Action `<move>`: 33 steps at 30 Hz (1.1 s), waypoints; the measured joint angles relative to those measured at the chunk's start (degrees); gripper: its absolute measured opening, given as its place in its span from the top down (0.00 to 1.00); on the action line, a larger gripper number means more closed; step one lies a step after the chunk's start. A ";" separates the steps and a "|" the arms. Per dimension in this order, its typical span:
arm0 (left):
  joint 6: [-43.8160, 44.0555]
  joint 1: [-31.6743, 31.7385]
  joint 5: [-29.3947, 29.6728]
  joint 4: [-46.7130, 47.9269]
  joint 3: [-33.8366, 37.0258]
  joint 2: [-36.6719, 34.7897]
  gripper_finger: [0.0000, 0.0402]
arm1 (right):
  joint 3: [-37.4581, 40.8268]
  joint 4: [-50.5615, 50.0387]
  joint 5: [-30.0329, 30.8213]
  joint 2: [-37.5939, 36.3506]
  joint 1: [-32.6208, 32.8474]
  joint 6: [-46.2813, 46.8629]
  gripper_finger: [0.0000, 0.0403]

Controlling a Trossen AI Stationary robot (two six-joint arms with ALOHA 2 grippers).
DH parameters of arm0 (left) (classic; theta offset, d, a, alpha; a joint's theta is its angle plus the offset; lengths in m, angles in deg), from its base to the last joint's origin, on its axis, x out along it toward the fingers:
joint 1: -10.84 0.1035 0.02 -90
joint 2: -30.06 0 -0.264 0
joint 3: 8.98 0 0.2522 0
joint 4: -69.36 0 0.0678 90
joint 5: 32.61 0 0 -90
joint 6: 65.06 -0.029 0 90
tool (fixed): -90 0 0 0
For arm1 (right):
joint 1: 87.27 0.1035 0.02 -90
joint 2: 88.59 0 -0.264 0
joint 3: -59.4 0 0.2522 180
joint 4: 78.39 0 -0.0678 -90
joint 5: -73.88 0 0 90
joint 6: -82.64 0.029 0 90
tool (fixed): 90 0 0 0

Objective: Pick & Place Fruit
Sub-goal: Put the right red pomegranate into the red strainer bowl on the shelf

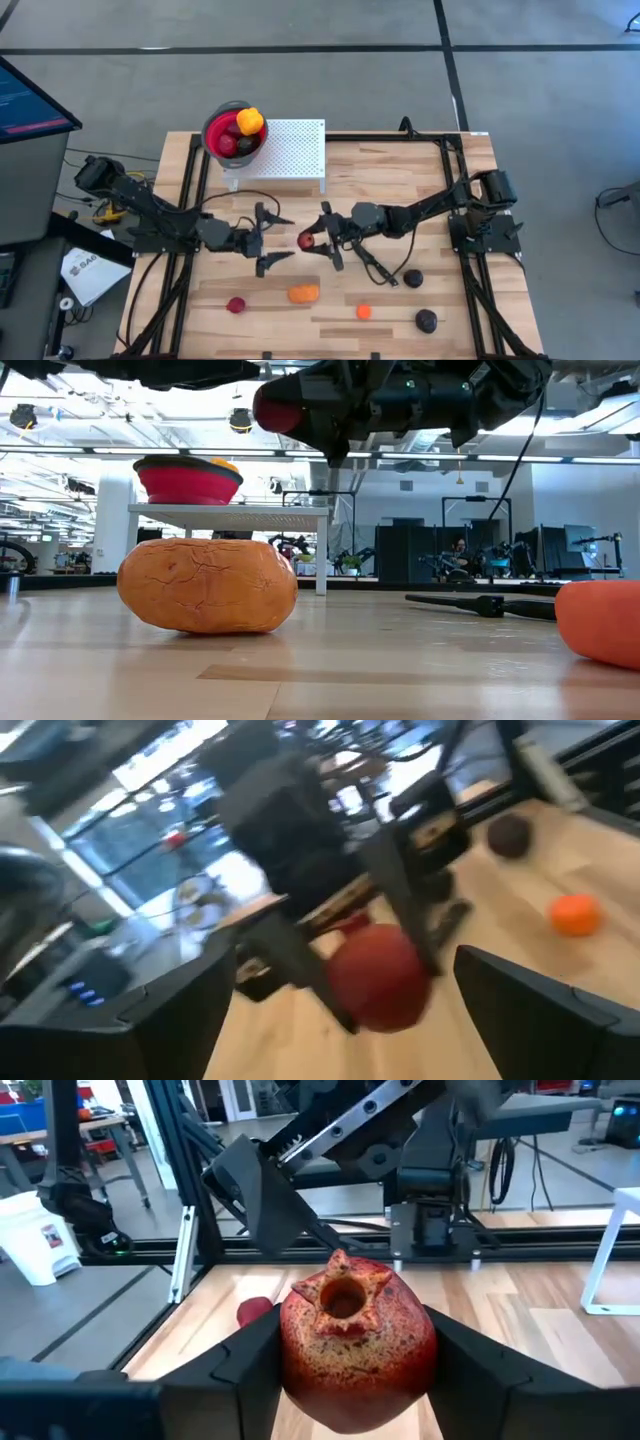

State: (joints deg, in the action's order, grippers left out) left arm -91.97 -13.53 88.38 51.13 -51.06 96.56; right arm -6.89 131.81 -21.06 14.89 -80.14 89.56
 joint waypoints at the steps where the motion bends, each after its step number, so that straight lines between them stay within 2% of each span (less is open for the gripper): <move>1: 0.02 -0.08 0.53 -0.08 0.00 0.00 0.08 | 0.00 0.02 0.01 0.00 0.08 0.04 0.50; 7: 1.84 0.03 0.67 -0.53 -0.02 3.69 0.10 | 0.00 3.19 0.03 0.00 0.08 0.80 0.54; 10: 1.86 0.03 0.97 -4.76 -0.02 7.42 0.12 | 0.00 3.87 0.01 0.00 0.09 1.14 0.55; 15: 1.72 0.12 4.73 -12.79 -0.07 12.01 0.16 | -0.04 4.22 0.03 0.02 0.08 1.27 0.52; 33: 1.88 0.33 3.16 -16.88 0.01 12.46 0.38 | -0.13 5.04 0.03 0.02 0.10 1.75 0.50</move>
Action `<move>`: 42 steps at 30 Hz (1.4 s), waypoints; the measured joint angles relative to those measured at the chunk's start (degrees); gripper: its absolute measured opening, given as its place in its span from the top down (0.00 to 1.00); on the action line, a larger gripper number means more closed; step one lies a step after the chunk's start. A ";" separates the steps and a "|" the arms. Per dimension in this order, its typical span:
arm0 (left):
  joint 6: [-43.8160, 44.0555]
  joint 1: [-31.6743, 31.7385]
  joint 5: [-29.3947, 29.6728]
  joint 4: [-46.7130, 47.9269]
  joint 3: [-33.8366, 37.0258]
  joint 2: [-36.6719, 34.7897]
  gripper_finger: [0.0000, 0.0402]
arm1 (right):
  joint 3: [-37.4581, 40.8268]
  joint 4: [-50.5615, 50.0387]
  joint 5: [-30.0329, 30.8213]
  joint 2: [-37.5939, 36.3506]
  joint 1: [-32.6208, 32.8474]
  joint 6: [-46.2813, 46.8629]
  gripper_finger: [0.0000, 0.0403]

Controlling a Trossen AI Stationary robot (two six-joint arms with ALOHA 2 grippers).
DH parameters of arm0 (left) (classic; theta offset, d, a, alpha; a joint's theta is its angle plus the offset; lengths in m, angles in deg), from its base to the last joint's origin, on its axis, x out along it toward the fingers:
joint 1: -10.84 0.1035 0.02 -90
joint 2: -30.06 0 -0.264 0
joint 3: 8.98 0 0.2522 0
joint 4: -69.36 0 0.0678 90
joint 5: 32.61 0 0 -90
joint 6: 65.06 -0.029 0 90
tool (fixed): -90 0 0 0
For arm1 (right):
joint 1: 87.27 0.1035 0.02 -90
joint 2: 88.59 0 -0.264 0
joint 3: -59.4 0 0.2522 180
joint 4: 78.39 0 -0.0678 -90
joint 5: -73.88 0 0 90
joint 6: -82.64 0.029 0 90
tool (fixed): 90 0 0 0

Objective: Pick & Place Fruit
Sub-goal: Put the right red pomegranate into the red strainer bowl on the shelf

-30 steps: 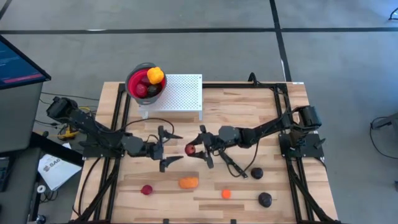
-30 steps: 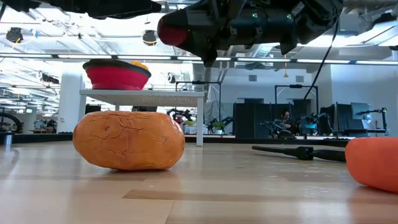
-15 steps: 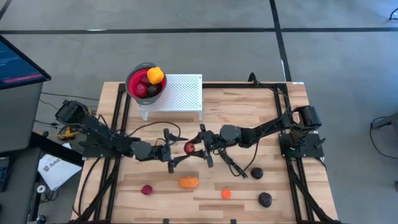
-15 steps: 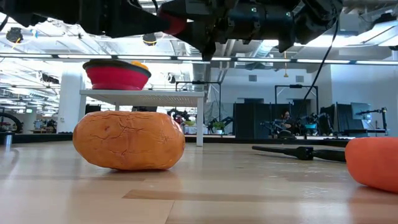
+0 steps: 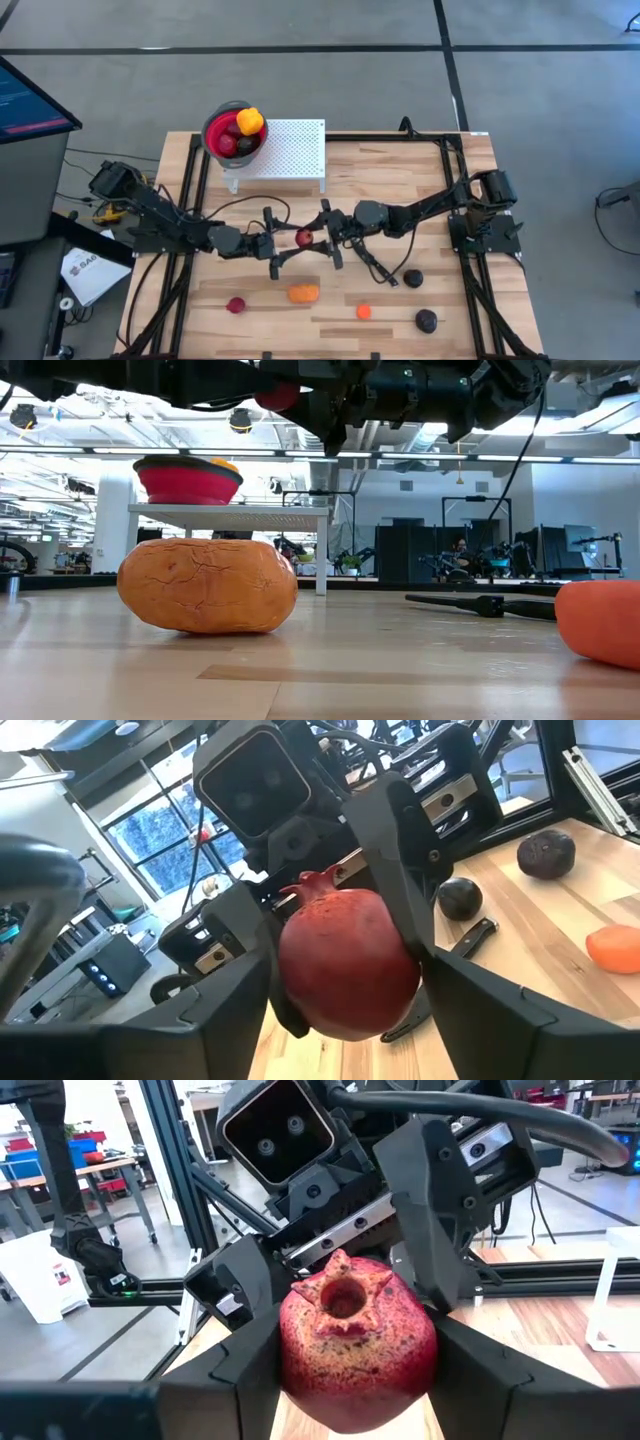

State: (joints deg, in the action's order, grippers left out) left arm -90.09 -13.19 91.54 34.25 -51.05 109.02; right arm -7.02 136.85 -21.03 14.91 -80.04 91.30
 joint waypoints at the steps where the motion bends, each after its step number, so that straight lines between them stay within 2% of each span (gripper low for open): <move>1: 0.00 0.00 0.00 -0.06 0.02 0.00 0.39 | 0.00 0.02 -0.01 0.00 0.00 0.01 0.50; 11: 0.01 -0.02 -0.41 -0.43 0.04 0.00 0.55 | -0.04 -0.32 -0.27 -0.07 -0.41 3.76 0.47; 15: 0.04 0.00 -1.57 -0.69 0.04 0.02 0.54 | -0.14 -2.64 -5.51 -0.07 -1.14 4.63 0.40; 24: 0.48 -0.02 -1.60 -0.09 -0.07 -0.07 0.53 | 0.02 -13.75 -5.64 0.04 -1.40 5.66 0.28; 31: 1.44 -1.30 -0.76 0.47 -0.05 -0.07 0.53 | 0.02 -25.12 -3.88 0.04 -1.18 10.35 0.24; 33: 1.40 -2.40 2.34 0.68 -0.05 -0.16 0.52 | 0.43 -25.65 -0.91 0.04 -0.73 10.81 0.24; 36: -1.79 -4.94 11.53 0.64 -0.01 -2.17 0.52 | 0.46 -24.98 3.84 0.04 -0.02 10.85 0.24; 39: -9.16 -7.68 25.03 0.69 -0.01 -6.49 0.53 | 0.46 -22.18 6.40 0.04 0.55 9.83 0.24; 42: -16.79 -7.74 37.82 0.69 -0.01 -13.74 0.53 | 0.46 -19.37 6.64 0.04 0.59 8.22 0.24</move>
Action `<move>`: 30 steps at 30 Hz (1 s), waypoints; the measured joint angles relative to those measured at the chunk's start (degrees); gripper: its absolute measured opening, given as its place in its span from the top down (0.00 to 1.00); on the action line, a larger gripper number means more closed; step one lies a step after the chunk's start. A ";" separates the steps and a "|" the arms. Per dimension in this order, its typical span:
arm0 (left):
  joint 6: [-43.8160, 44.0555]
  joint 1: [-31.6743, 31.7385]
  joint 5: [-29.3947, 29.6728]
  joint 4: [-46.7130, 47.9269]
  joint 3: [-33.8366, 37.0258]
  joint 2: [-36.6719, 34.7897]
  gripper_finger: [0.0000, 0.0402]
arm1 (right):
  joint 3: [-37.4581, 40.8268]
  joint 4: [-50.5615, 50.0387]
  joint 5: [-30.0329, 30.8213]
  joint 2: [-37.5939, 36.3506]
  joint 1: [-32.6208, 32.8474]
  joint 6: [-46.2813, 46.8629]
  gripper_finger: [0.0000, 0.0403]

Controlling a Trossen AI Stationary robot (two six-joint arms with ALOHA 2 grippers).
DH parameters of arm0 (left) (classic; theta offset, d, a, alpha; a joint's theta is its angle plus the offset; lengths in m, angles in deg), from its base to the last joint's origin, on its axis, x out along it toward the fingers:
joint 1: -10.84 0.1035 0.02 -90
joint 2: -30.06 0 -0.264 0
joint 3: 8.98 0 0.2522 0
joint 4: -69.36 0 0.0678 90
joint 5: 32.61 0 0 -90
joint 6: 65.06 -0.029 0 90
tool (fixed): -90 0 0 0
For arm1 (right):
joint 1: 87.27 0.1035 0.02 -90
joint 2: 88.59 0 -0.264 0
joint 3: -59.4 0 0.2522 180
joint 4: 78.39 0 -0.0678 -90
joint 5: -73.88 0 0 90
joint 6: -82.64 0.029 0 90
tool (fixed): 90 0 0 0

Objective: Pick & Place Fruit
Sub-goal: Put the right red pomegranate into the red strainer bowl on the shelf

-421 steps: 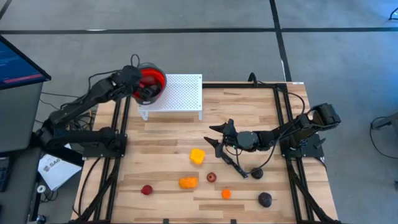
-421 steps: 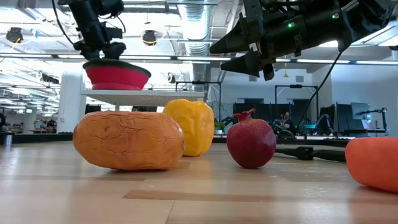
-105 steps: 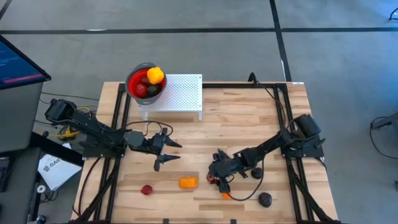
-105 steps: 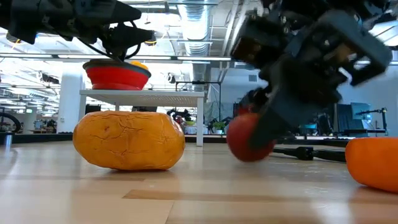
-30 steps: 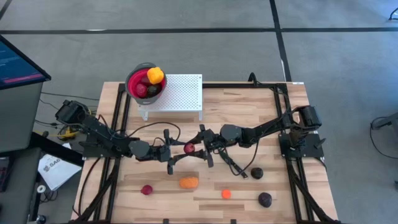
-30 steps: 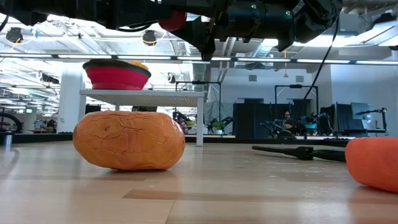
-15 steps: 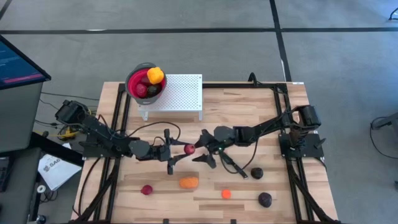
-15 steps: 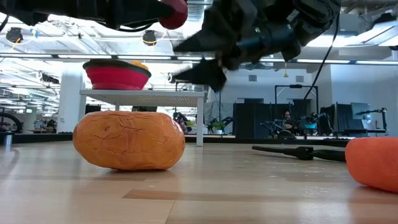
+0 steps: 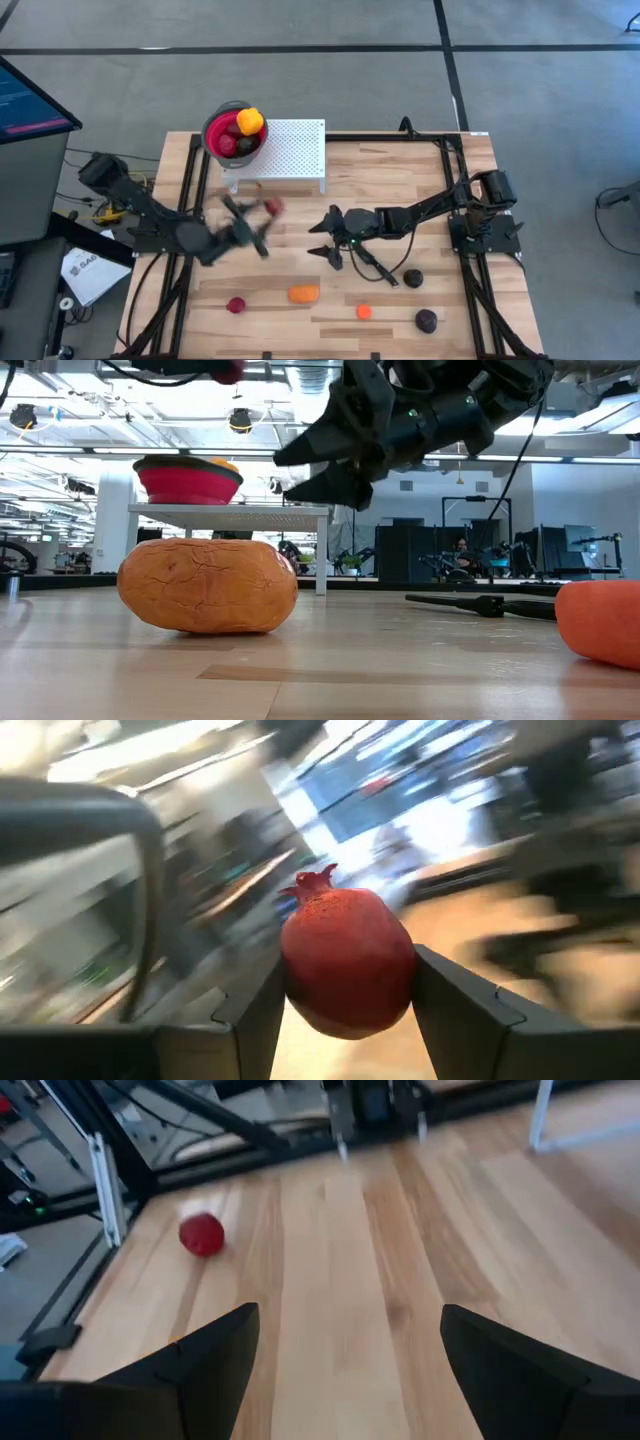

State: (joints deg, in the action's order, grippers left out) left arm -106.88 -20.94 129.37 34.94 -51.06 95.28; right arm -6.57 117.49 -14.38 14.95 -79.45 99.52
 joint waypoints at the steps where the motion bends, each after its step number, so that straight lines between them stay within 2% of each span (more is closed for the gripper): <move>1: -2.29 0.76 3.22 -0.10 0.00 -2.86 0.52 | 0.00 0.97 0.00 0.00 0.00 -0.33 0.24; 3: -6.49 3.54 6.35 -0.34 0.01 -8.42 0.52 | 0.00 3.18 0.00 -0.01 -0.16 -0.96 0.24; 7: -13.00 11.47 6.34 -0.23 2.04 -19.07 0.52 | 0.00 4.93 0.00 -0.02 -0.48 -1.40 0.24; 11: -13.26 21.27 2.53 -0.12 6.51 -27.58 0.52 | 0.00 5.34 0.02 -0.02 -0.48 -1.40 0.24; 15: -12.73 30.31 -1.08 -0.05 10.31 -32.34 0.51 | 0.00 5.36 0.00 -0.02 -0.46 -1.40 0.24; 22: -8.38 41.25 -1.29 -0.14 11.04 -31.69 0.50 | 0.00 5.65 0.00 -0.02 -0.48 -1.40 0.24; 30: -1.41 43.79 -0.89 4.82 11.04 -24.94 0.50 | 0.00 6.59 0.00 -0.02 -0.48 -1.40 0.24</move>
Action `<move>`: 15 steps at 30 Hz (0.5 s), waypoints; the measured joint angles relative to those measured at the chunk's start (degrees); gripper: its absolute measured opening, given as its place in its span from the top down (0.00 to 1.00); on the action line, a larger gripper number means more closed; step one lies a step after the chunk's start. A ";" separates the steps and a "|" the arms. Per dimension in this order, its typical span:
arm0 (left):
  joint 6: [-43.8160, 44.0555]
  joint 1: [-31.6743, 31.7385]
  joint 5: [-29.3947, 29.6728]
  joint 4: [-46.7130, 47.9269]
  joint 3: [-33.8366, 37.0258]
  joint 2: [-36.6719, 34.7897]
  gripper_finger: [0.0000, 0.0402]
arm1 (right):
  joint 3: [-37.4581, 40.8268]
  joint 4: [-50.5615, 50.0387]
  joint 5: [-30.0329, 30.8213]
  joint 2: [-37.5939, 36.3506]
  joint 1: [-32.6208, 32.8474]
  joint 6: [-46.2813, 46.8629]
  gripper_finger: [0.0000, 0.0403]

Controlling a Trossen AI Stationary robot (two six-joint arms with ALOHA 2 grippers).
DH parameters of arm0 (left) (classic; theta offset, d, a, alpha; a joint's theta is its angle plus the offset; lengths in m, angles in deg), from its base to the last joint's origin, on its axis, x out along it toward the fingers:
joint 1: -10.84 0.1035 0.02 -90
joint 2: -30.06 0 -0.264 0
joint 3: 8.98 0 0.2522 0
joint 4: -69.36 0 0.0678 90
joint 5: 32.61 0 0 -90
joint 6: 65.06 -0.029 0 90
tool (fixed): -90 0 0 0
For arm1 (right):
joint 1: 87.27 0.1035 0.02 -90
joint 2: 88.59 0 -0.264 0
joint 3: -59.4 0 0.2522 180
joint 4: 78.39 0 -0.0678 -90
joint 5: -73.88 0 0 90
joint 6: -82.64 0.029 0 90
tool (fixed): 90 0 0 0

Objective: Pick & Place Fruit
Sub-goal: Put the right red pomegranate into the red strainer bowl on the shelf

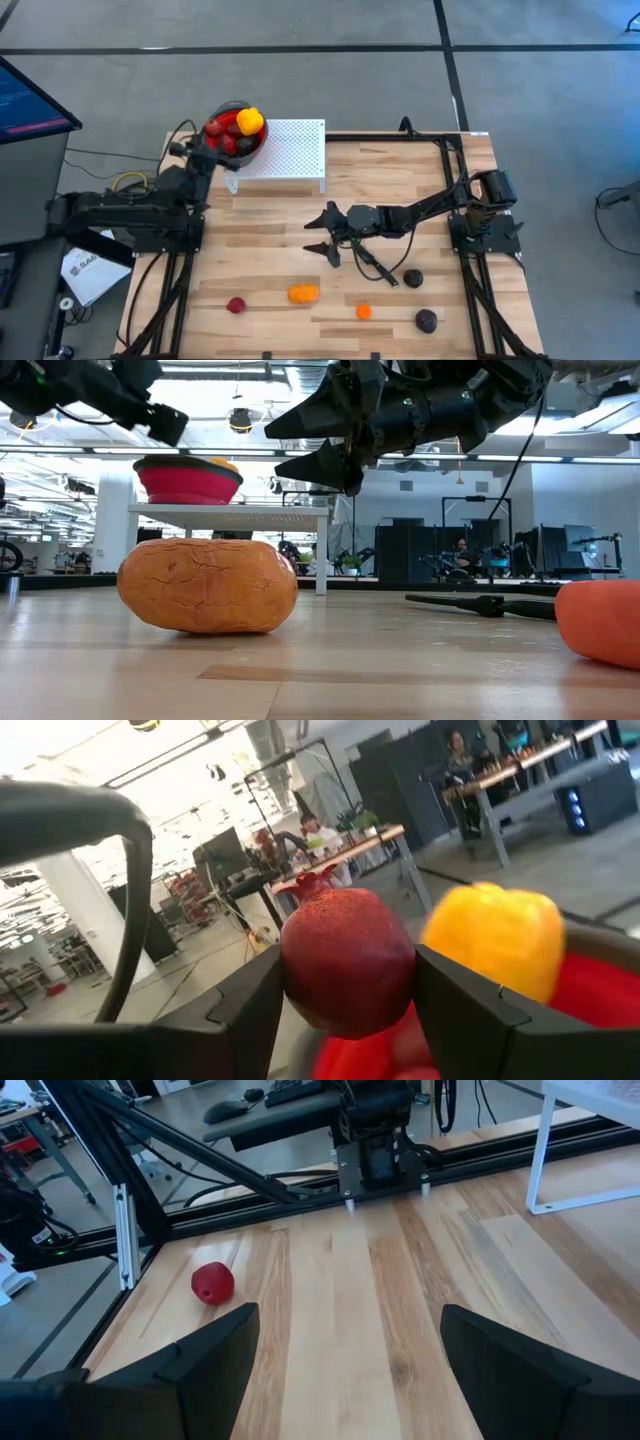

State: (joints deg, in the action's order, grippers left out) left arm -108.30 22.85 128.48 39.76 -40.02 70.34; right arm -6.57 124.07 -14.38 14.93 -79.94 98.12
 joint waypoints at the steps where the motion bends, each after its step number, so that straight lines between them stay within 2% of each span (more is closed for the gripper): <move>1: 0.52 0.00 0.01 0.15 0.04 0.92 0.50 | 0.00 -0.02 0.00 0.00 0.00 0.02 0.24; 9: 2.80 0.35 -0.45 0.57 -1.76 2.83 0.50 | 0.00 -0.02 0.00 0.00 0.04 0.02 0.24; 12: 3.38 1.57 -0.96 4.25 -3.53 2.85 0.50 | 0.00 0.07 0.00 0.00 0.03 0.02 0.24; 15: 8.10 3.13 -3.11 12.46 -6.20 2.85 0.50 | 0.00 0.11 0.00 0.00 0.02 0.02 0.24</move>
State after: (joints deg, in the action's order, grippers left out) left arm -100.20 25.98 125.37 52.21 -46.21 73.20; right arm -6.57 124.18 -14.38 14.93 -79.91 98.15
